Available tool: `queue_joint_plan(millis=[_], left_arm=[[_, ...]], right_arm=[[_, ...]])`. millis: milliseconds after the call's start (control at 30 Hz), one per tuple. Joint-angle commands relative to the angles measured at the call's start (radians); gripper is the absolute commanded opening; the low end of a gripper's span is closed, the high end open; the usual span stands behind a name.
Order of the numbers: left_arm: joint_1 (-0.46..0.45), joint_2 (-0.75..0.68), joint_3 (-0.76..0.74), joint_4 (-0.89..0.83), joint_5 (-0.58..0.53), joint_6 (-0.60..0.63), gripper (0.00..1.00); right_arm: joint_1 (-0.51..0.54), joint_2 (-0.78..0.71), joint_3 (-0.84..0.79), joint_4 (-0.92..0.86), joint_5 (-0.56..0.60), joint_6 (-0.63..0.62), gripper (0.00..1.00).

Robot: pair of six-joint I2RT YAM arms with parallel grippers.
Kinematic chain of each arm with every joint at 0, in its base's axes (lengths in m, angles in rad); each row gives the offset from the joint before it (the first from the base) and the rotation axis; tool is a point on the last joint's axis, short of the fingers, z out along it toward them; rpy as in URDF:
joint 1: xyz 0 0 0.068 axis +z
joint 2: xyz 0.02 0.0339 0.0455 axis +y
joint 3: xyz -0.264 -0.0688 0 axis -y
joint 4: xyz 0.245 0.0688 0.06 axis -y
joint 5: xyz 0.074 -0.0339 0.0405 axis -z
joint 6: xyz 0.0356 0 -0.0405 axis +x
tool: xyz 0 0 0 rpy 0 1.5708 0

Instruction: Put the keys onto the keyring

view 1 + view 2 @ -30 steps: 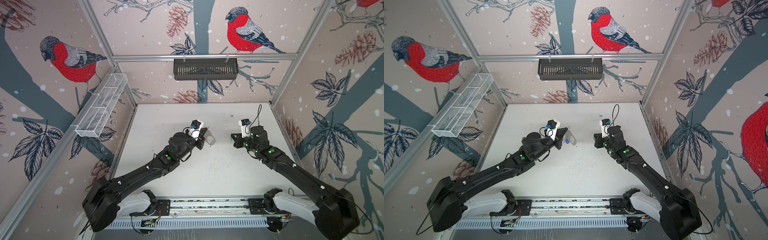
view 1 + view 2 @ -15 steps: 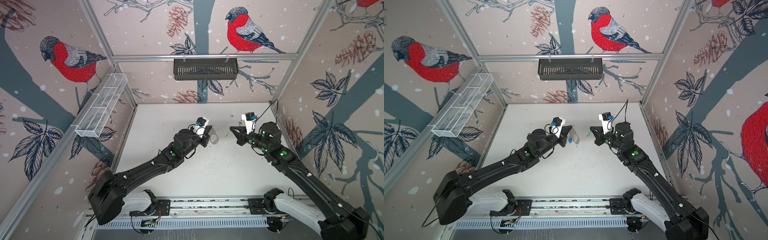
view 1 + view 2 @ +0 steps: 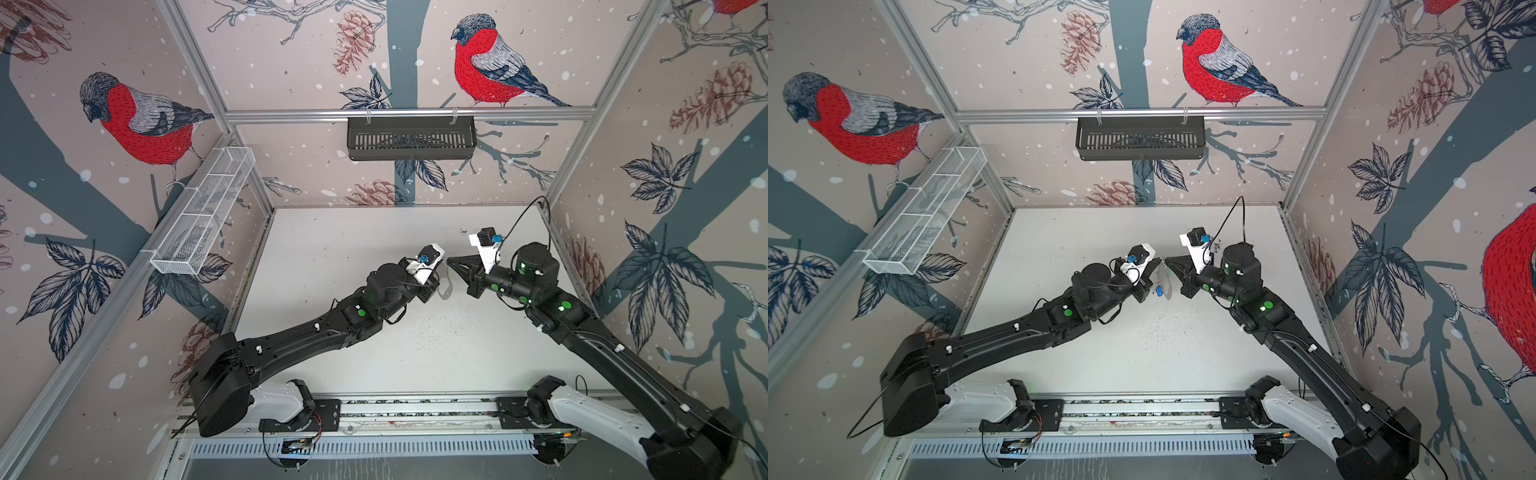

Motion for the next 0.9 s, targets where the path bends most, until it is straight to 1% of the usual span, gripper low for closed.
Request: queue_joint_plan(millis=[0, 600, 867], left_arm=[[-0.004, -0.003, 0.012, 0.025, -0.028, 0.027, 0.00], [-0.021, -0.016, -0.008, 0.030, 0.009, 0.037, 0.00], [-0.026, -0.019, -0.015, 0.042, 0.022, 0.038, 0.00]], right_arm=[[0.014, -0.006, 0.006, 0.033, -0.003, -0.029, 0.00], [0.016, -0.004, 0.016, 0.044, 0.058, -0.030, 0.00], [0.012, -0.001, 0.020, 0.036, 0.060, -0.035, 0.00]])
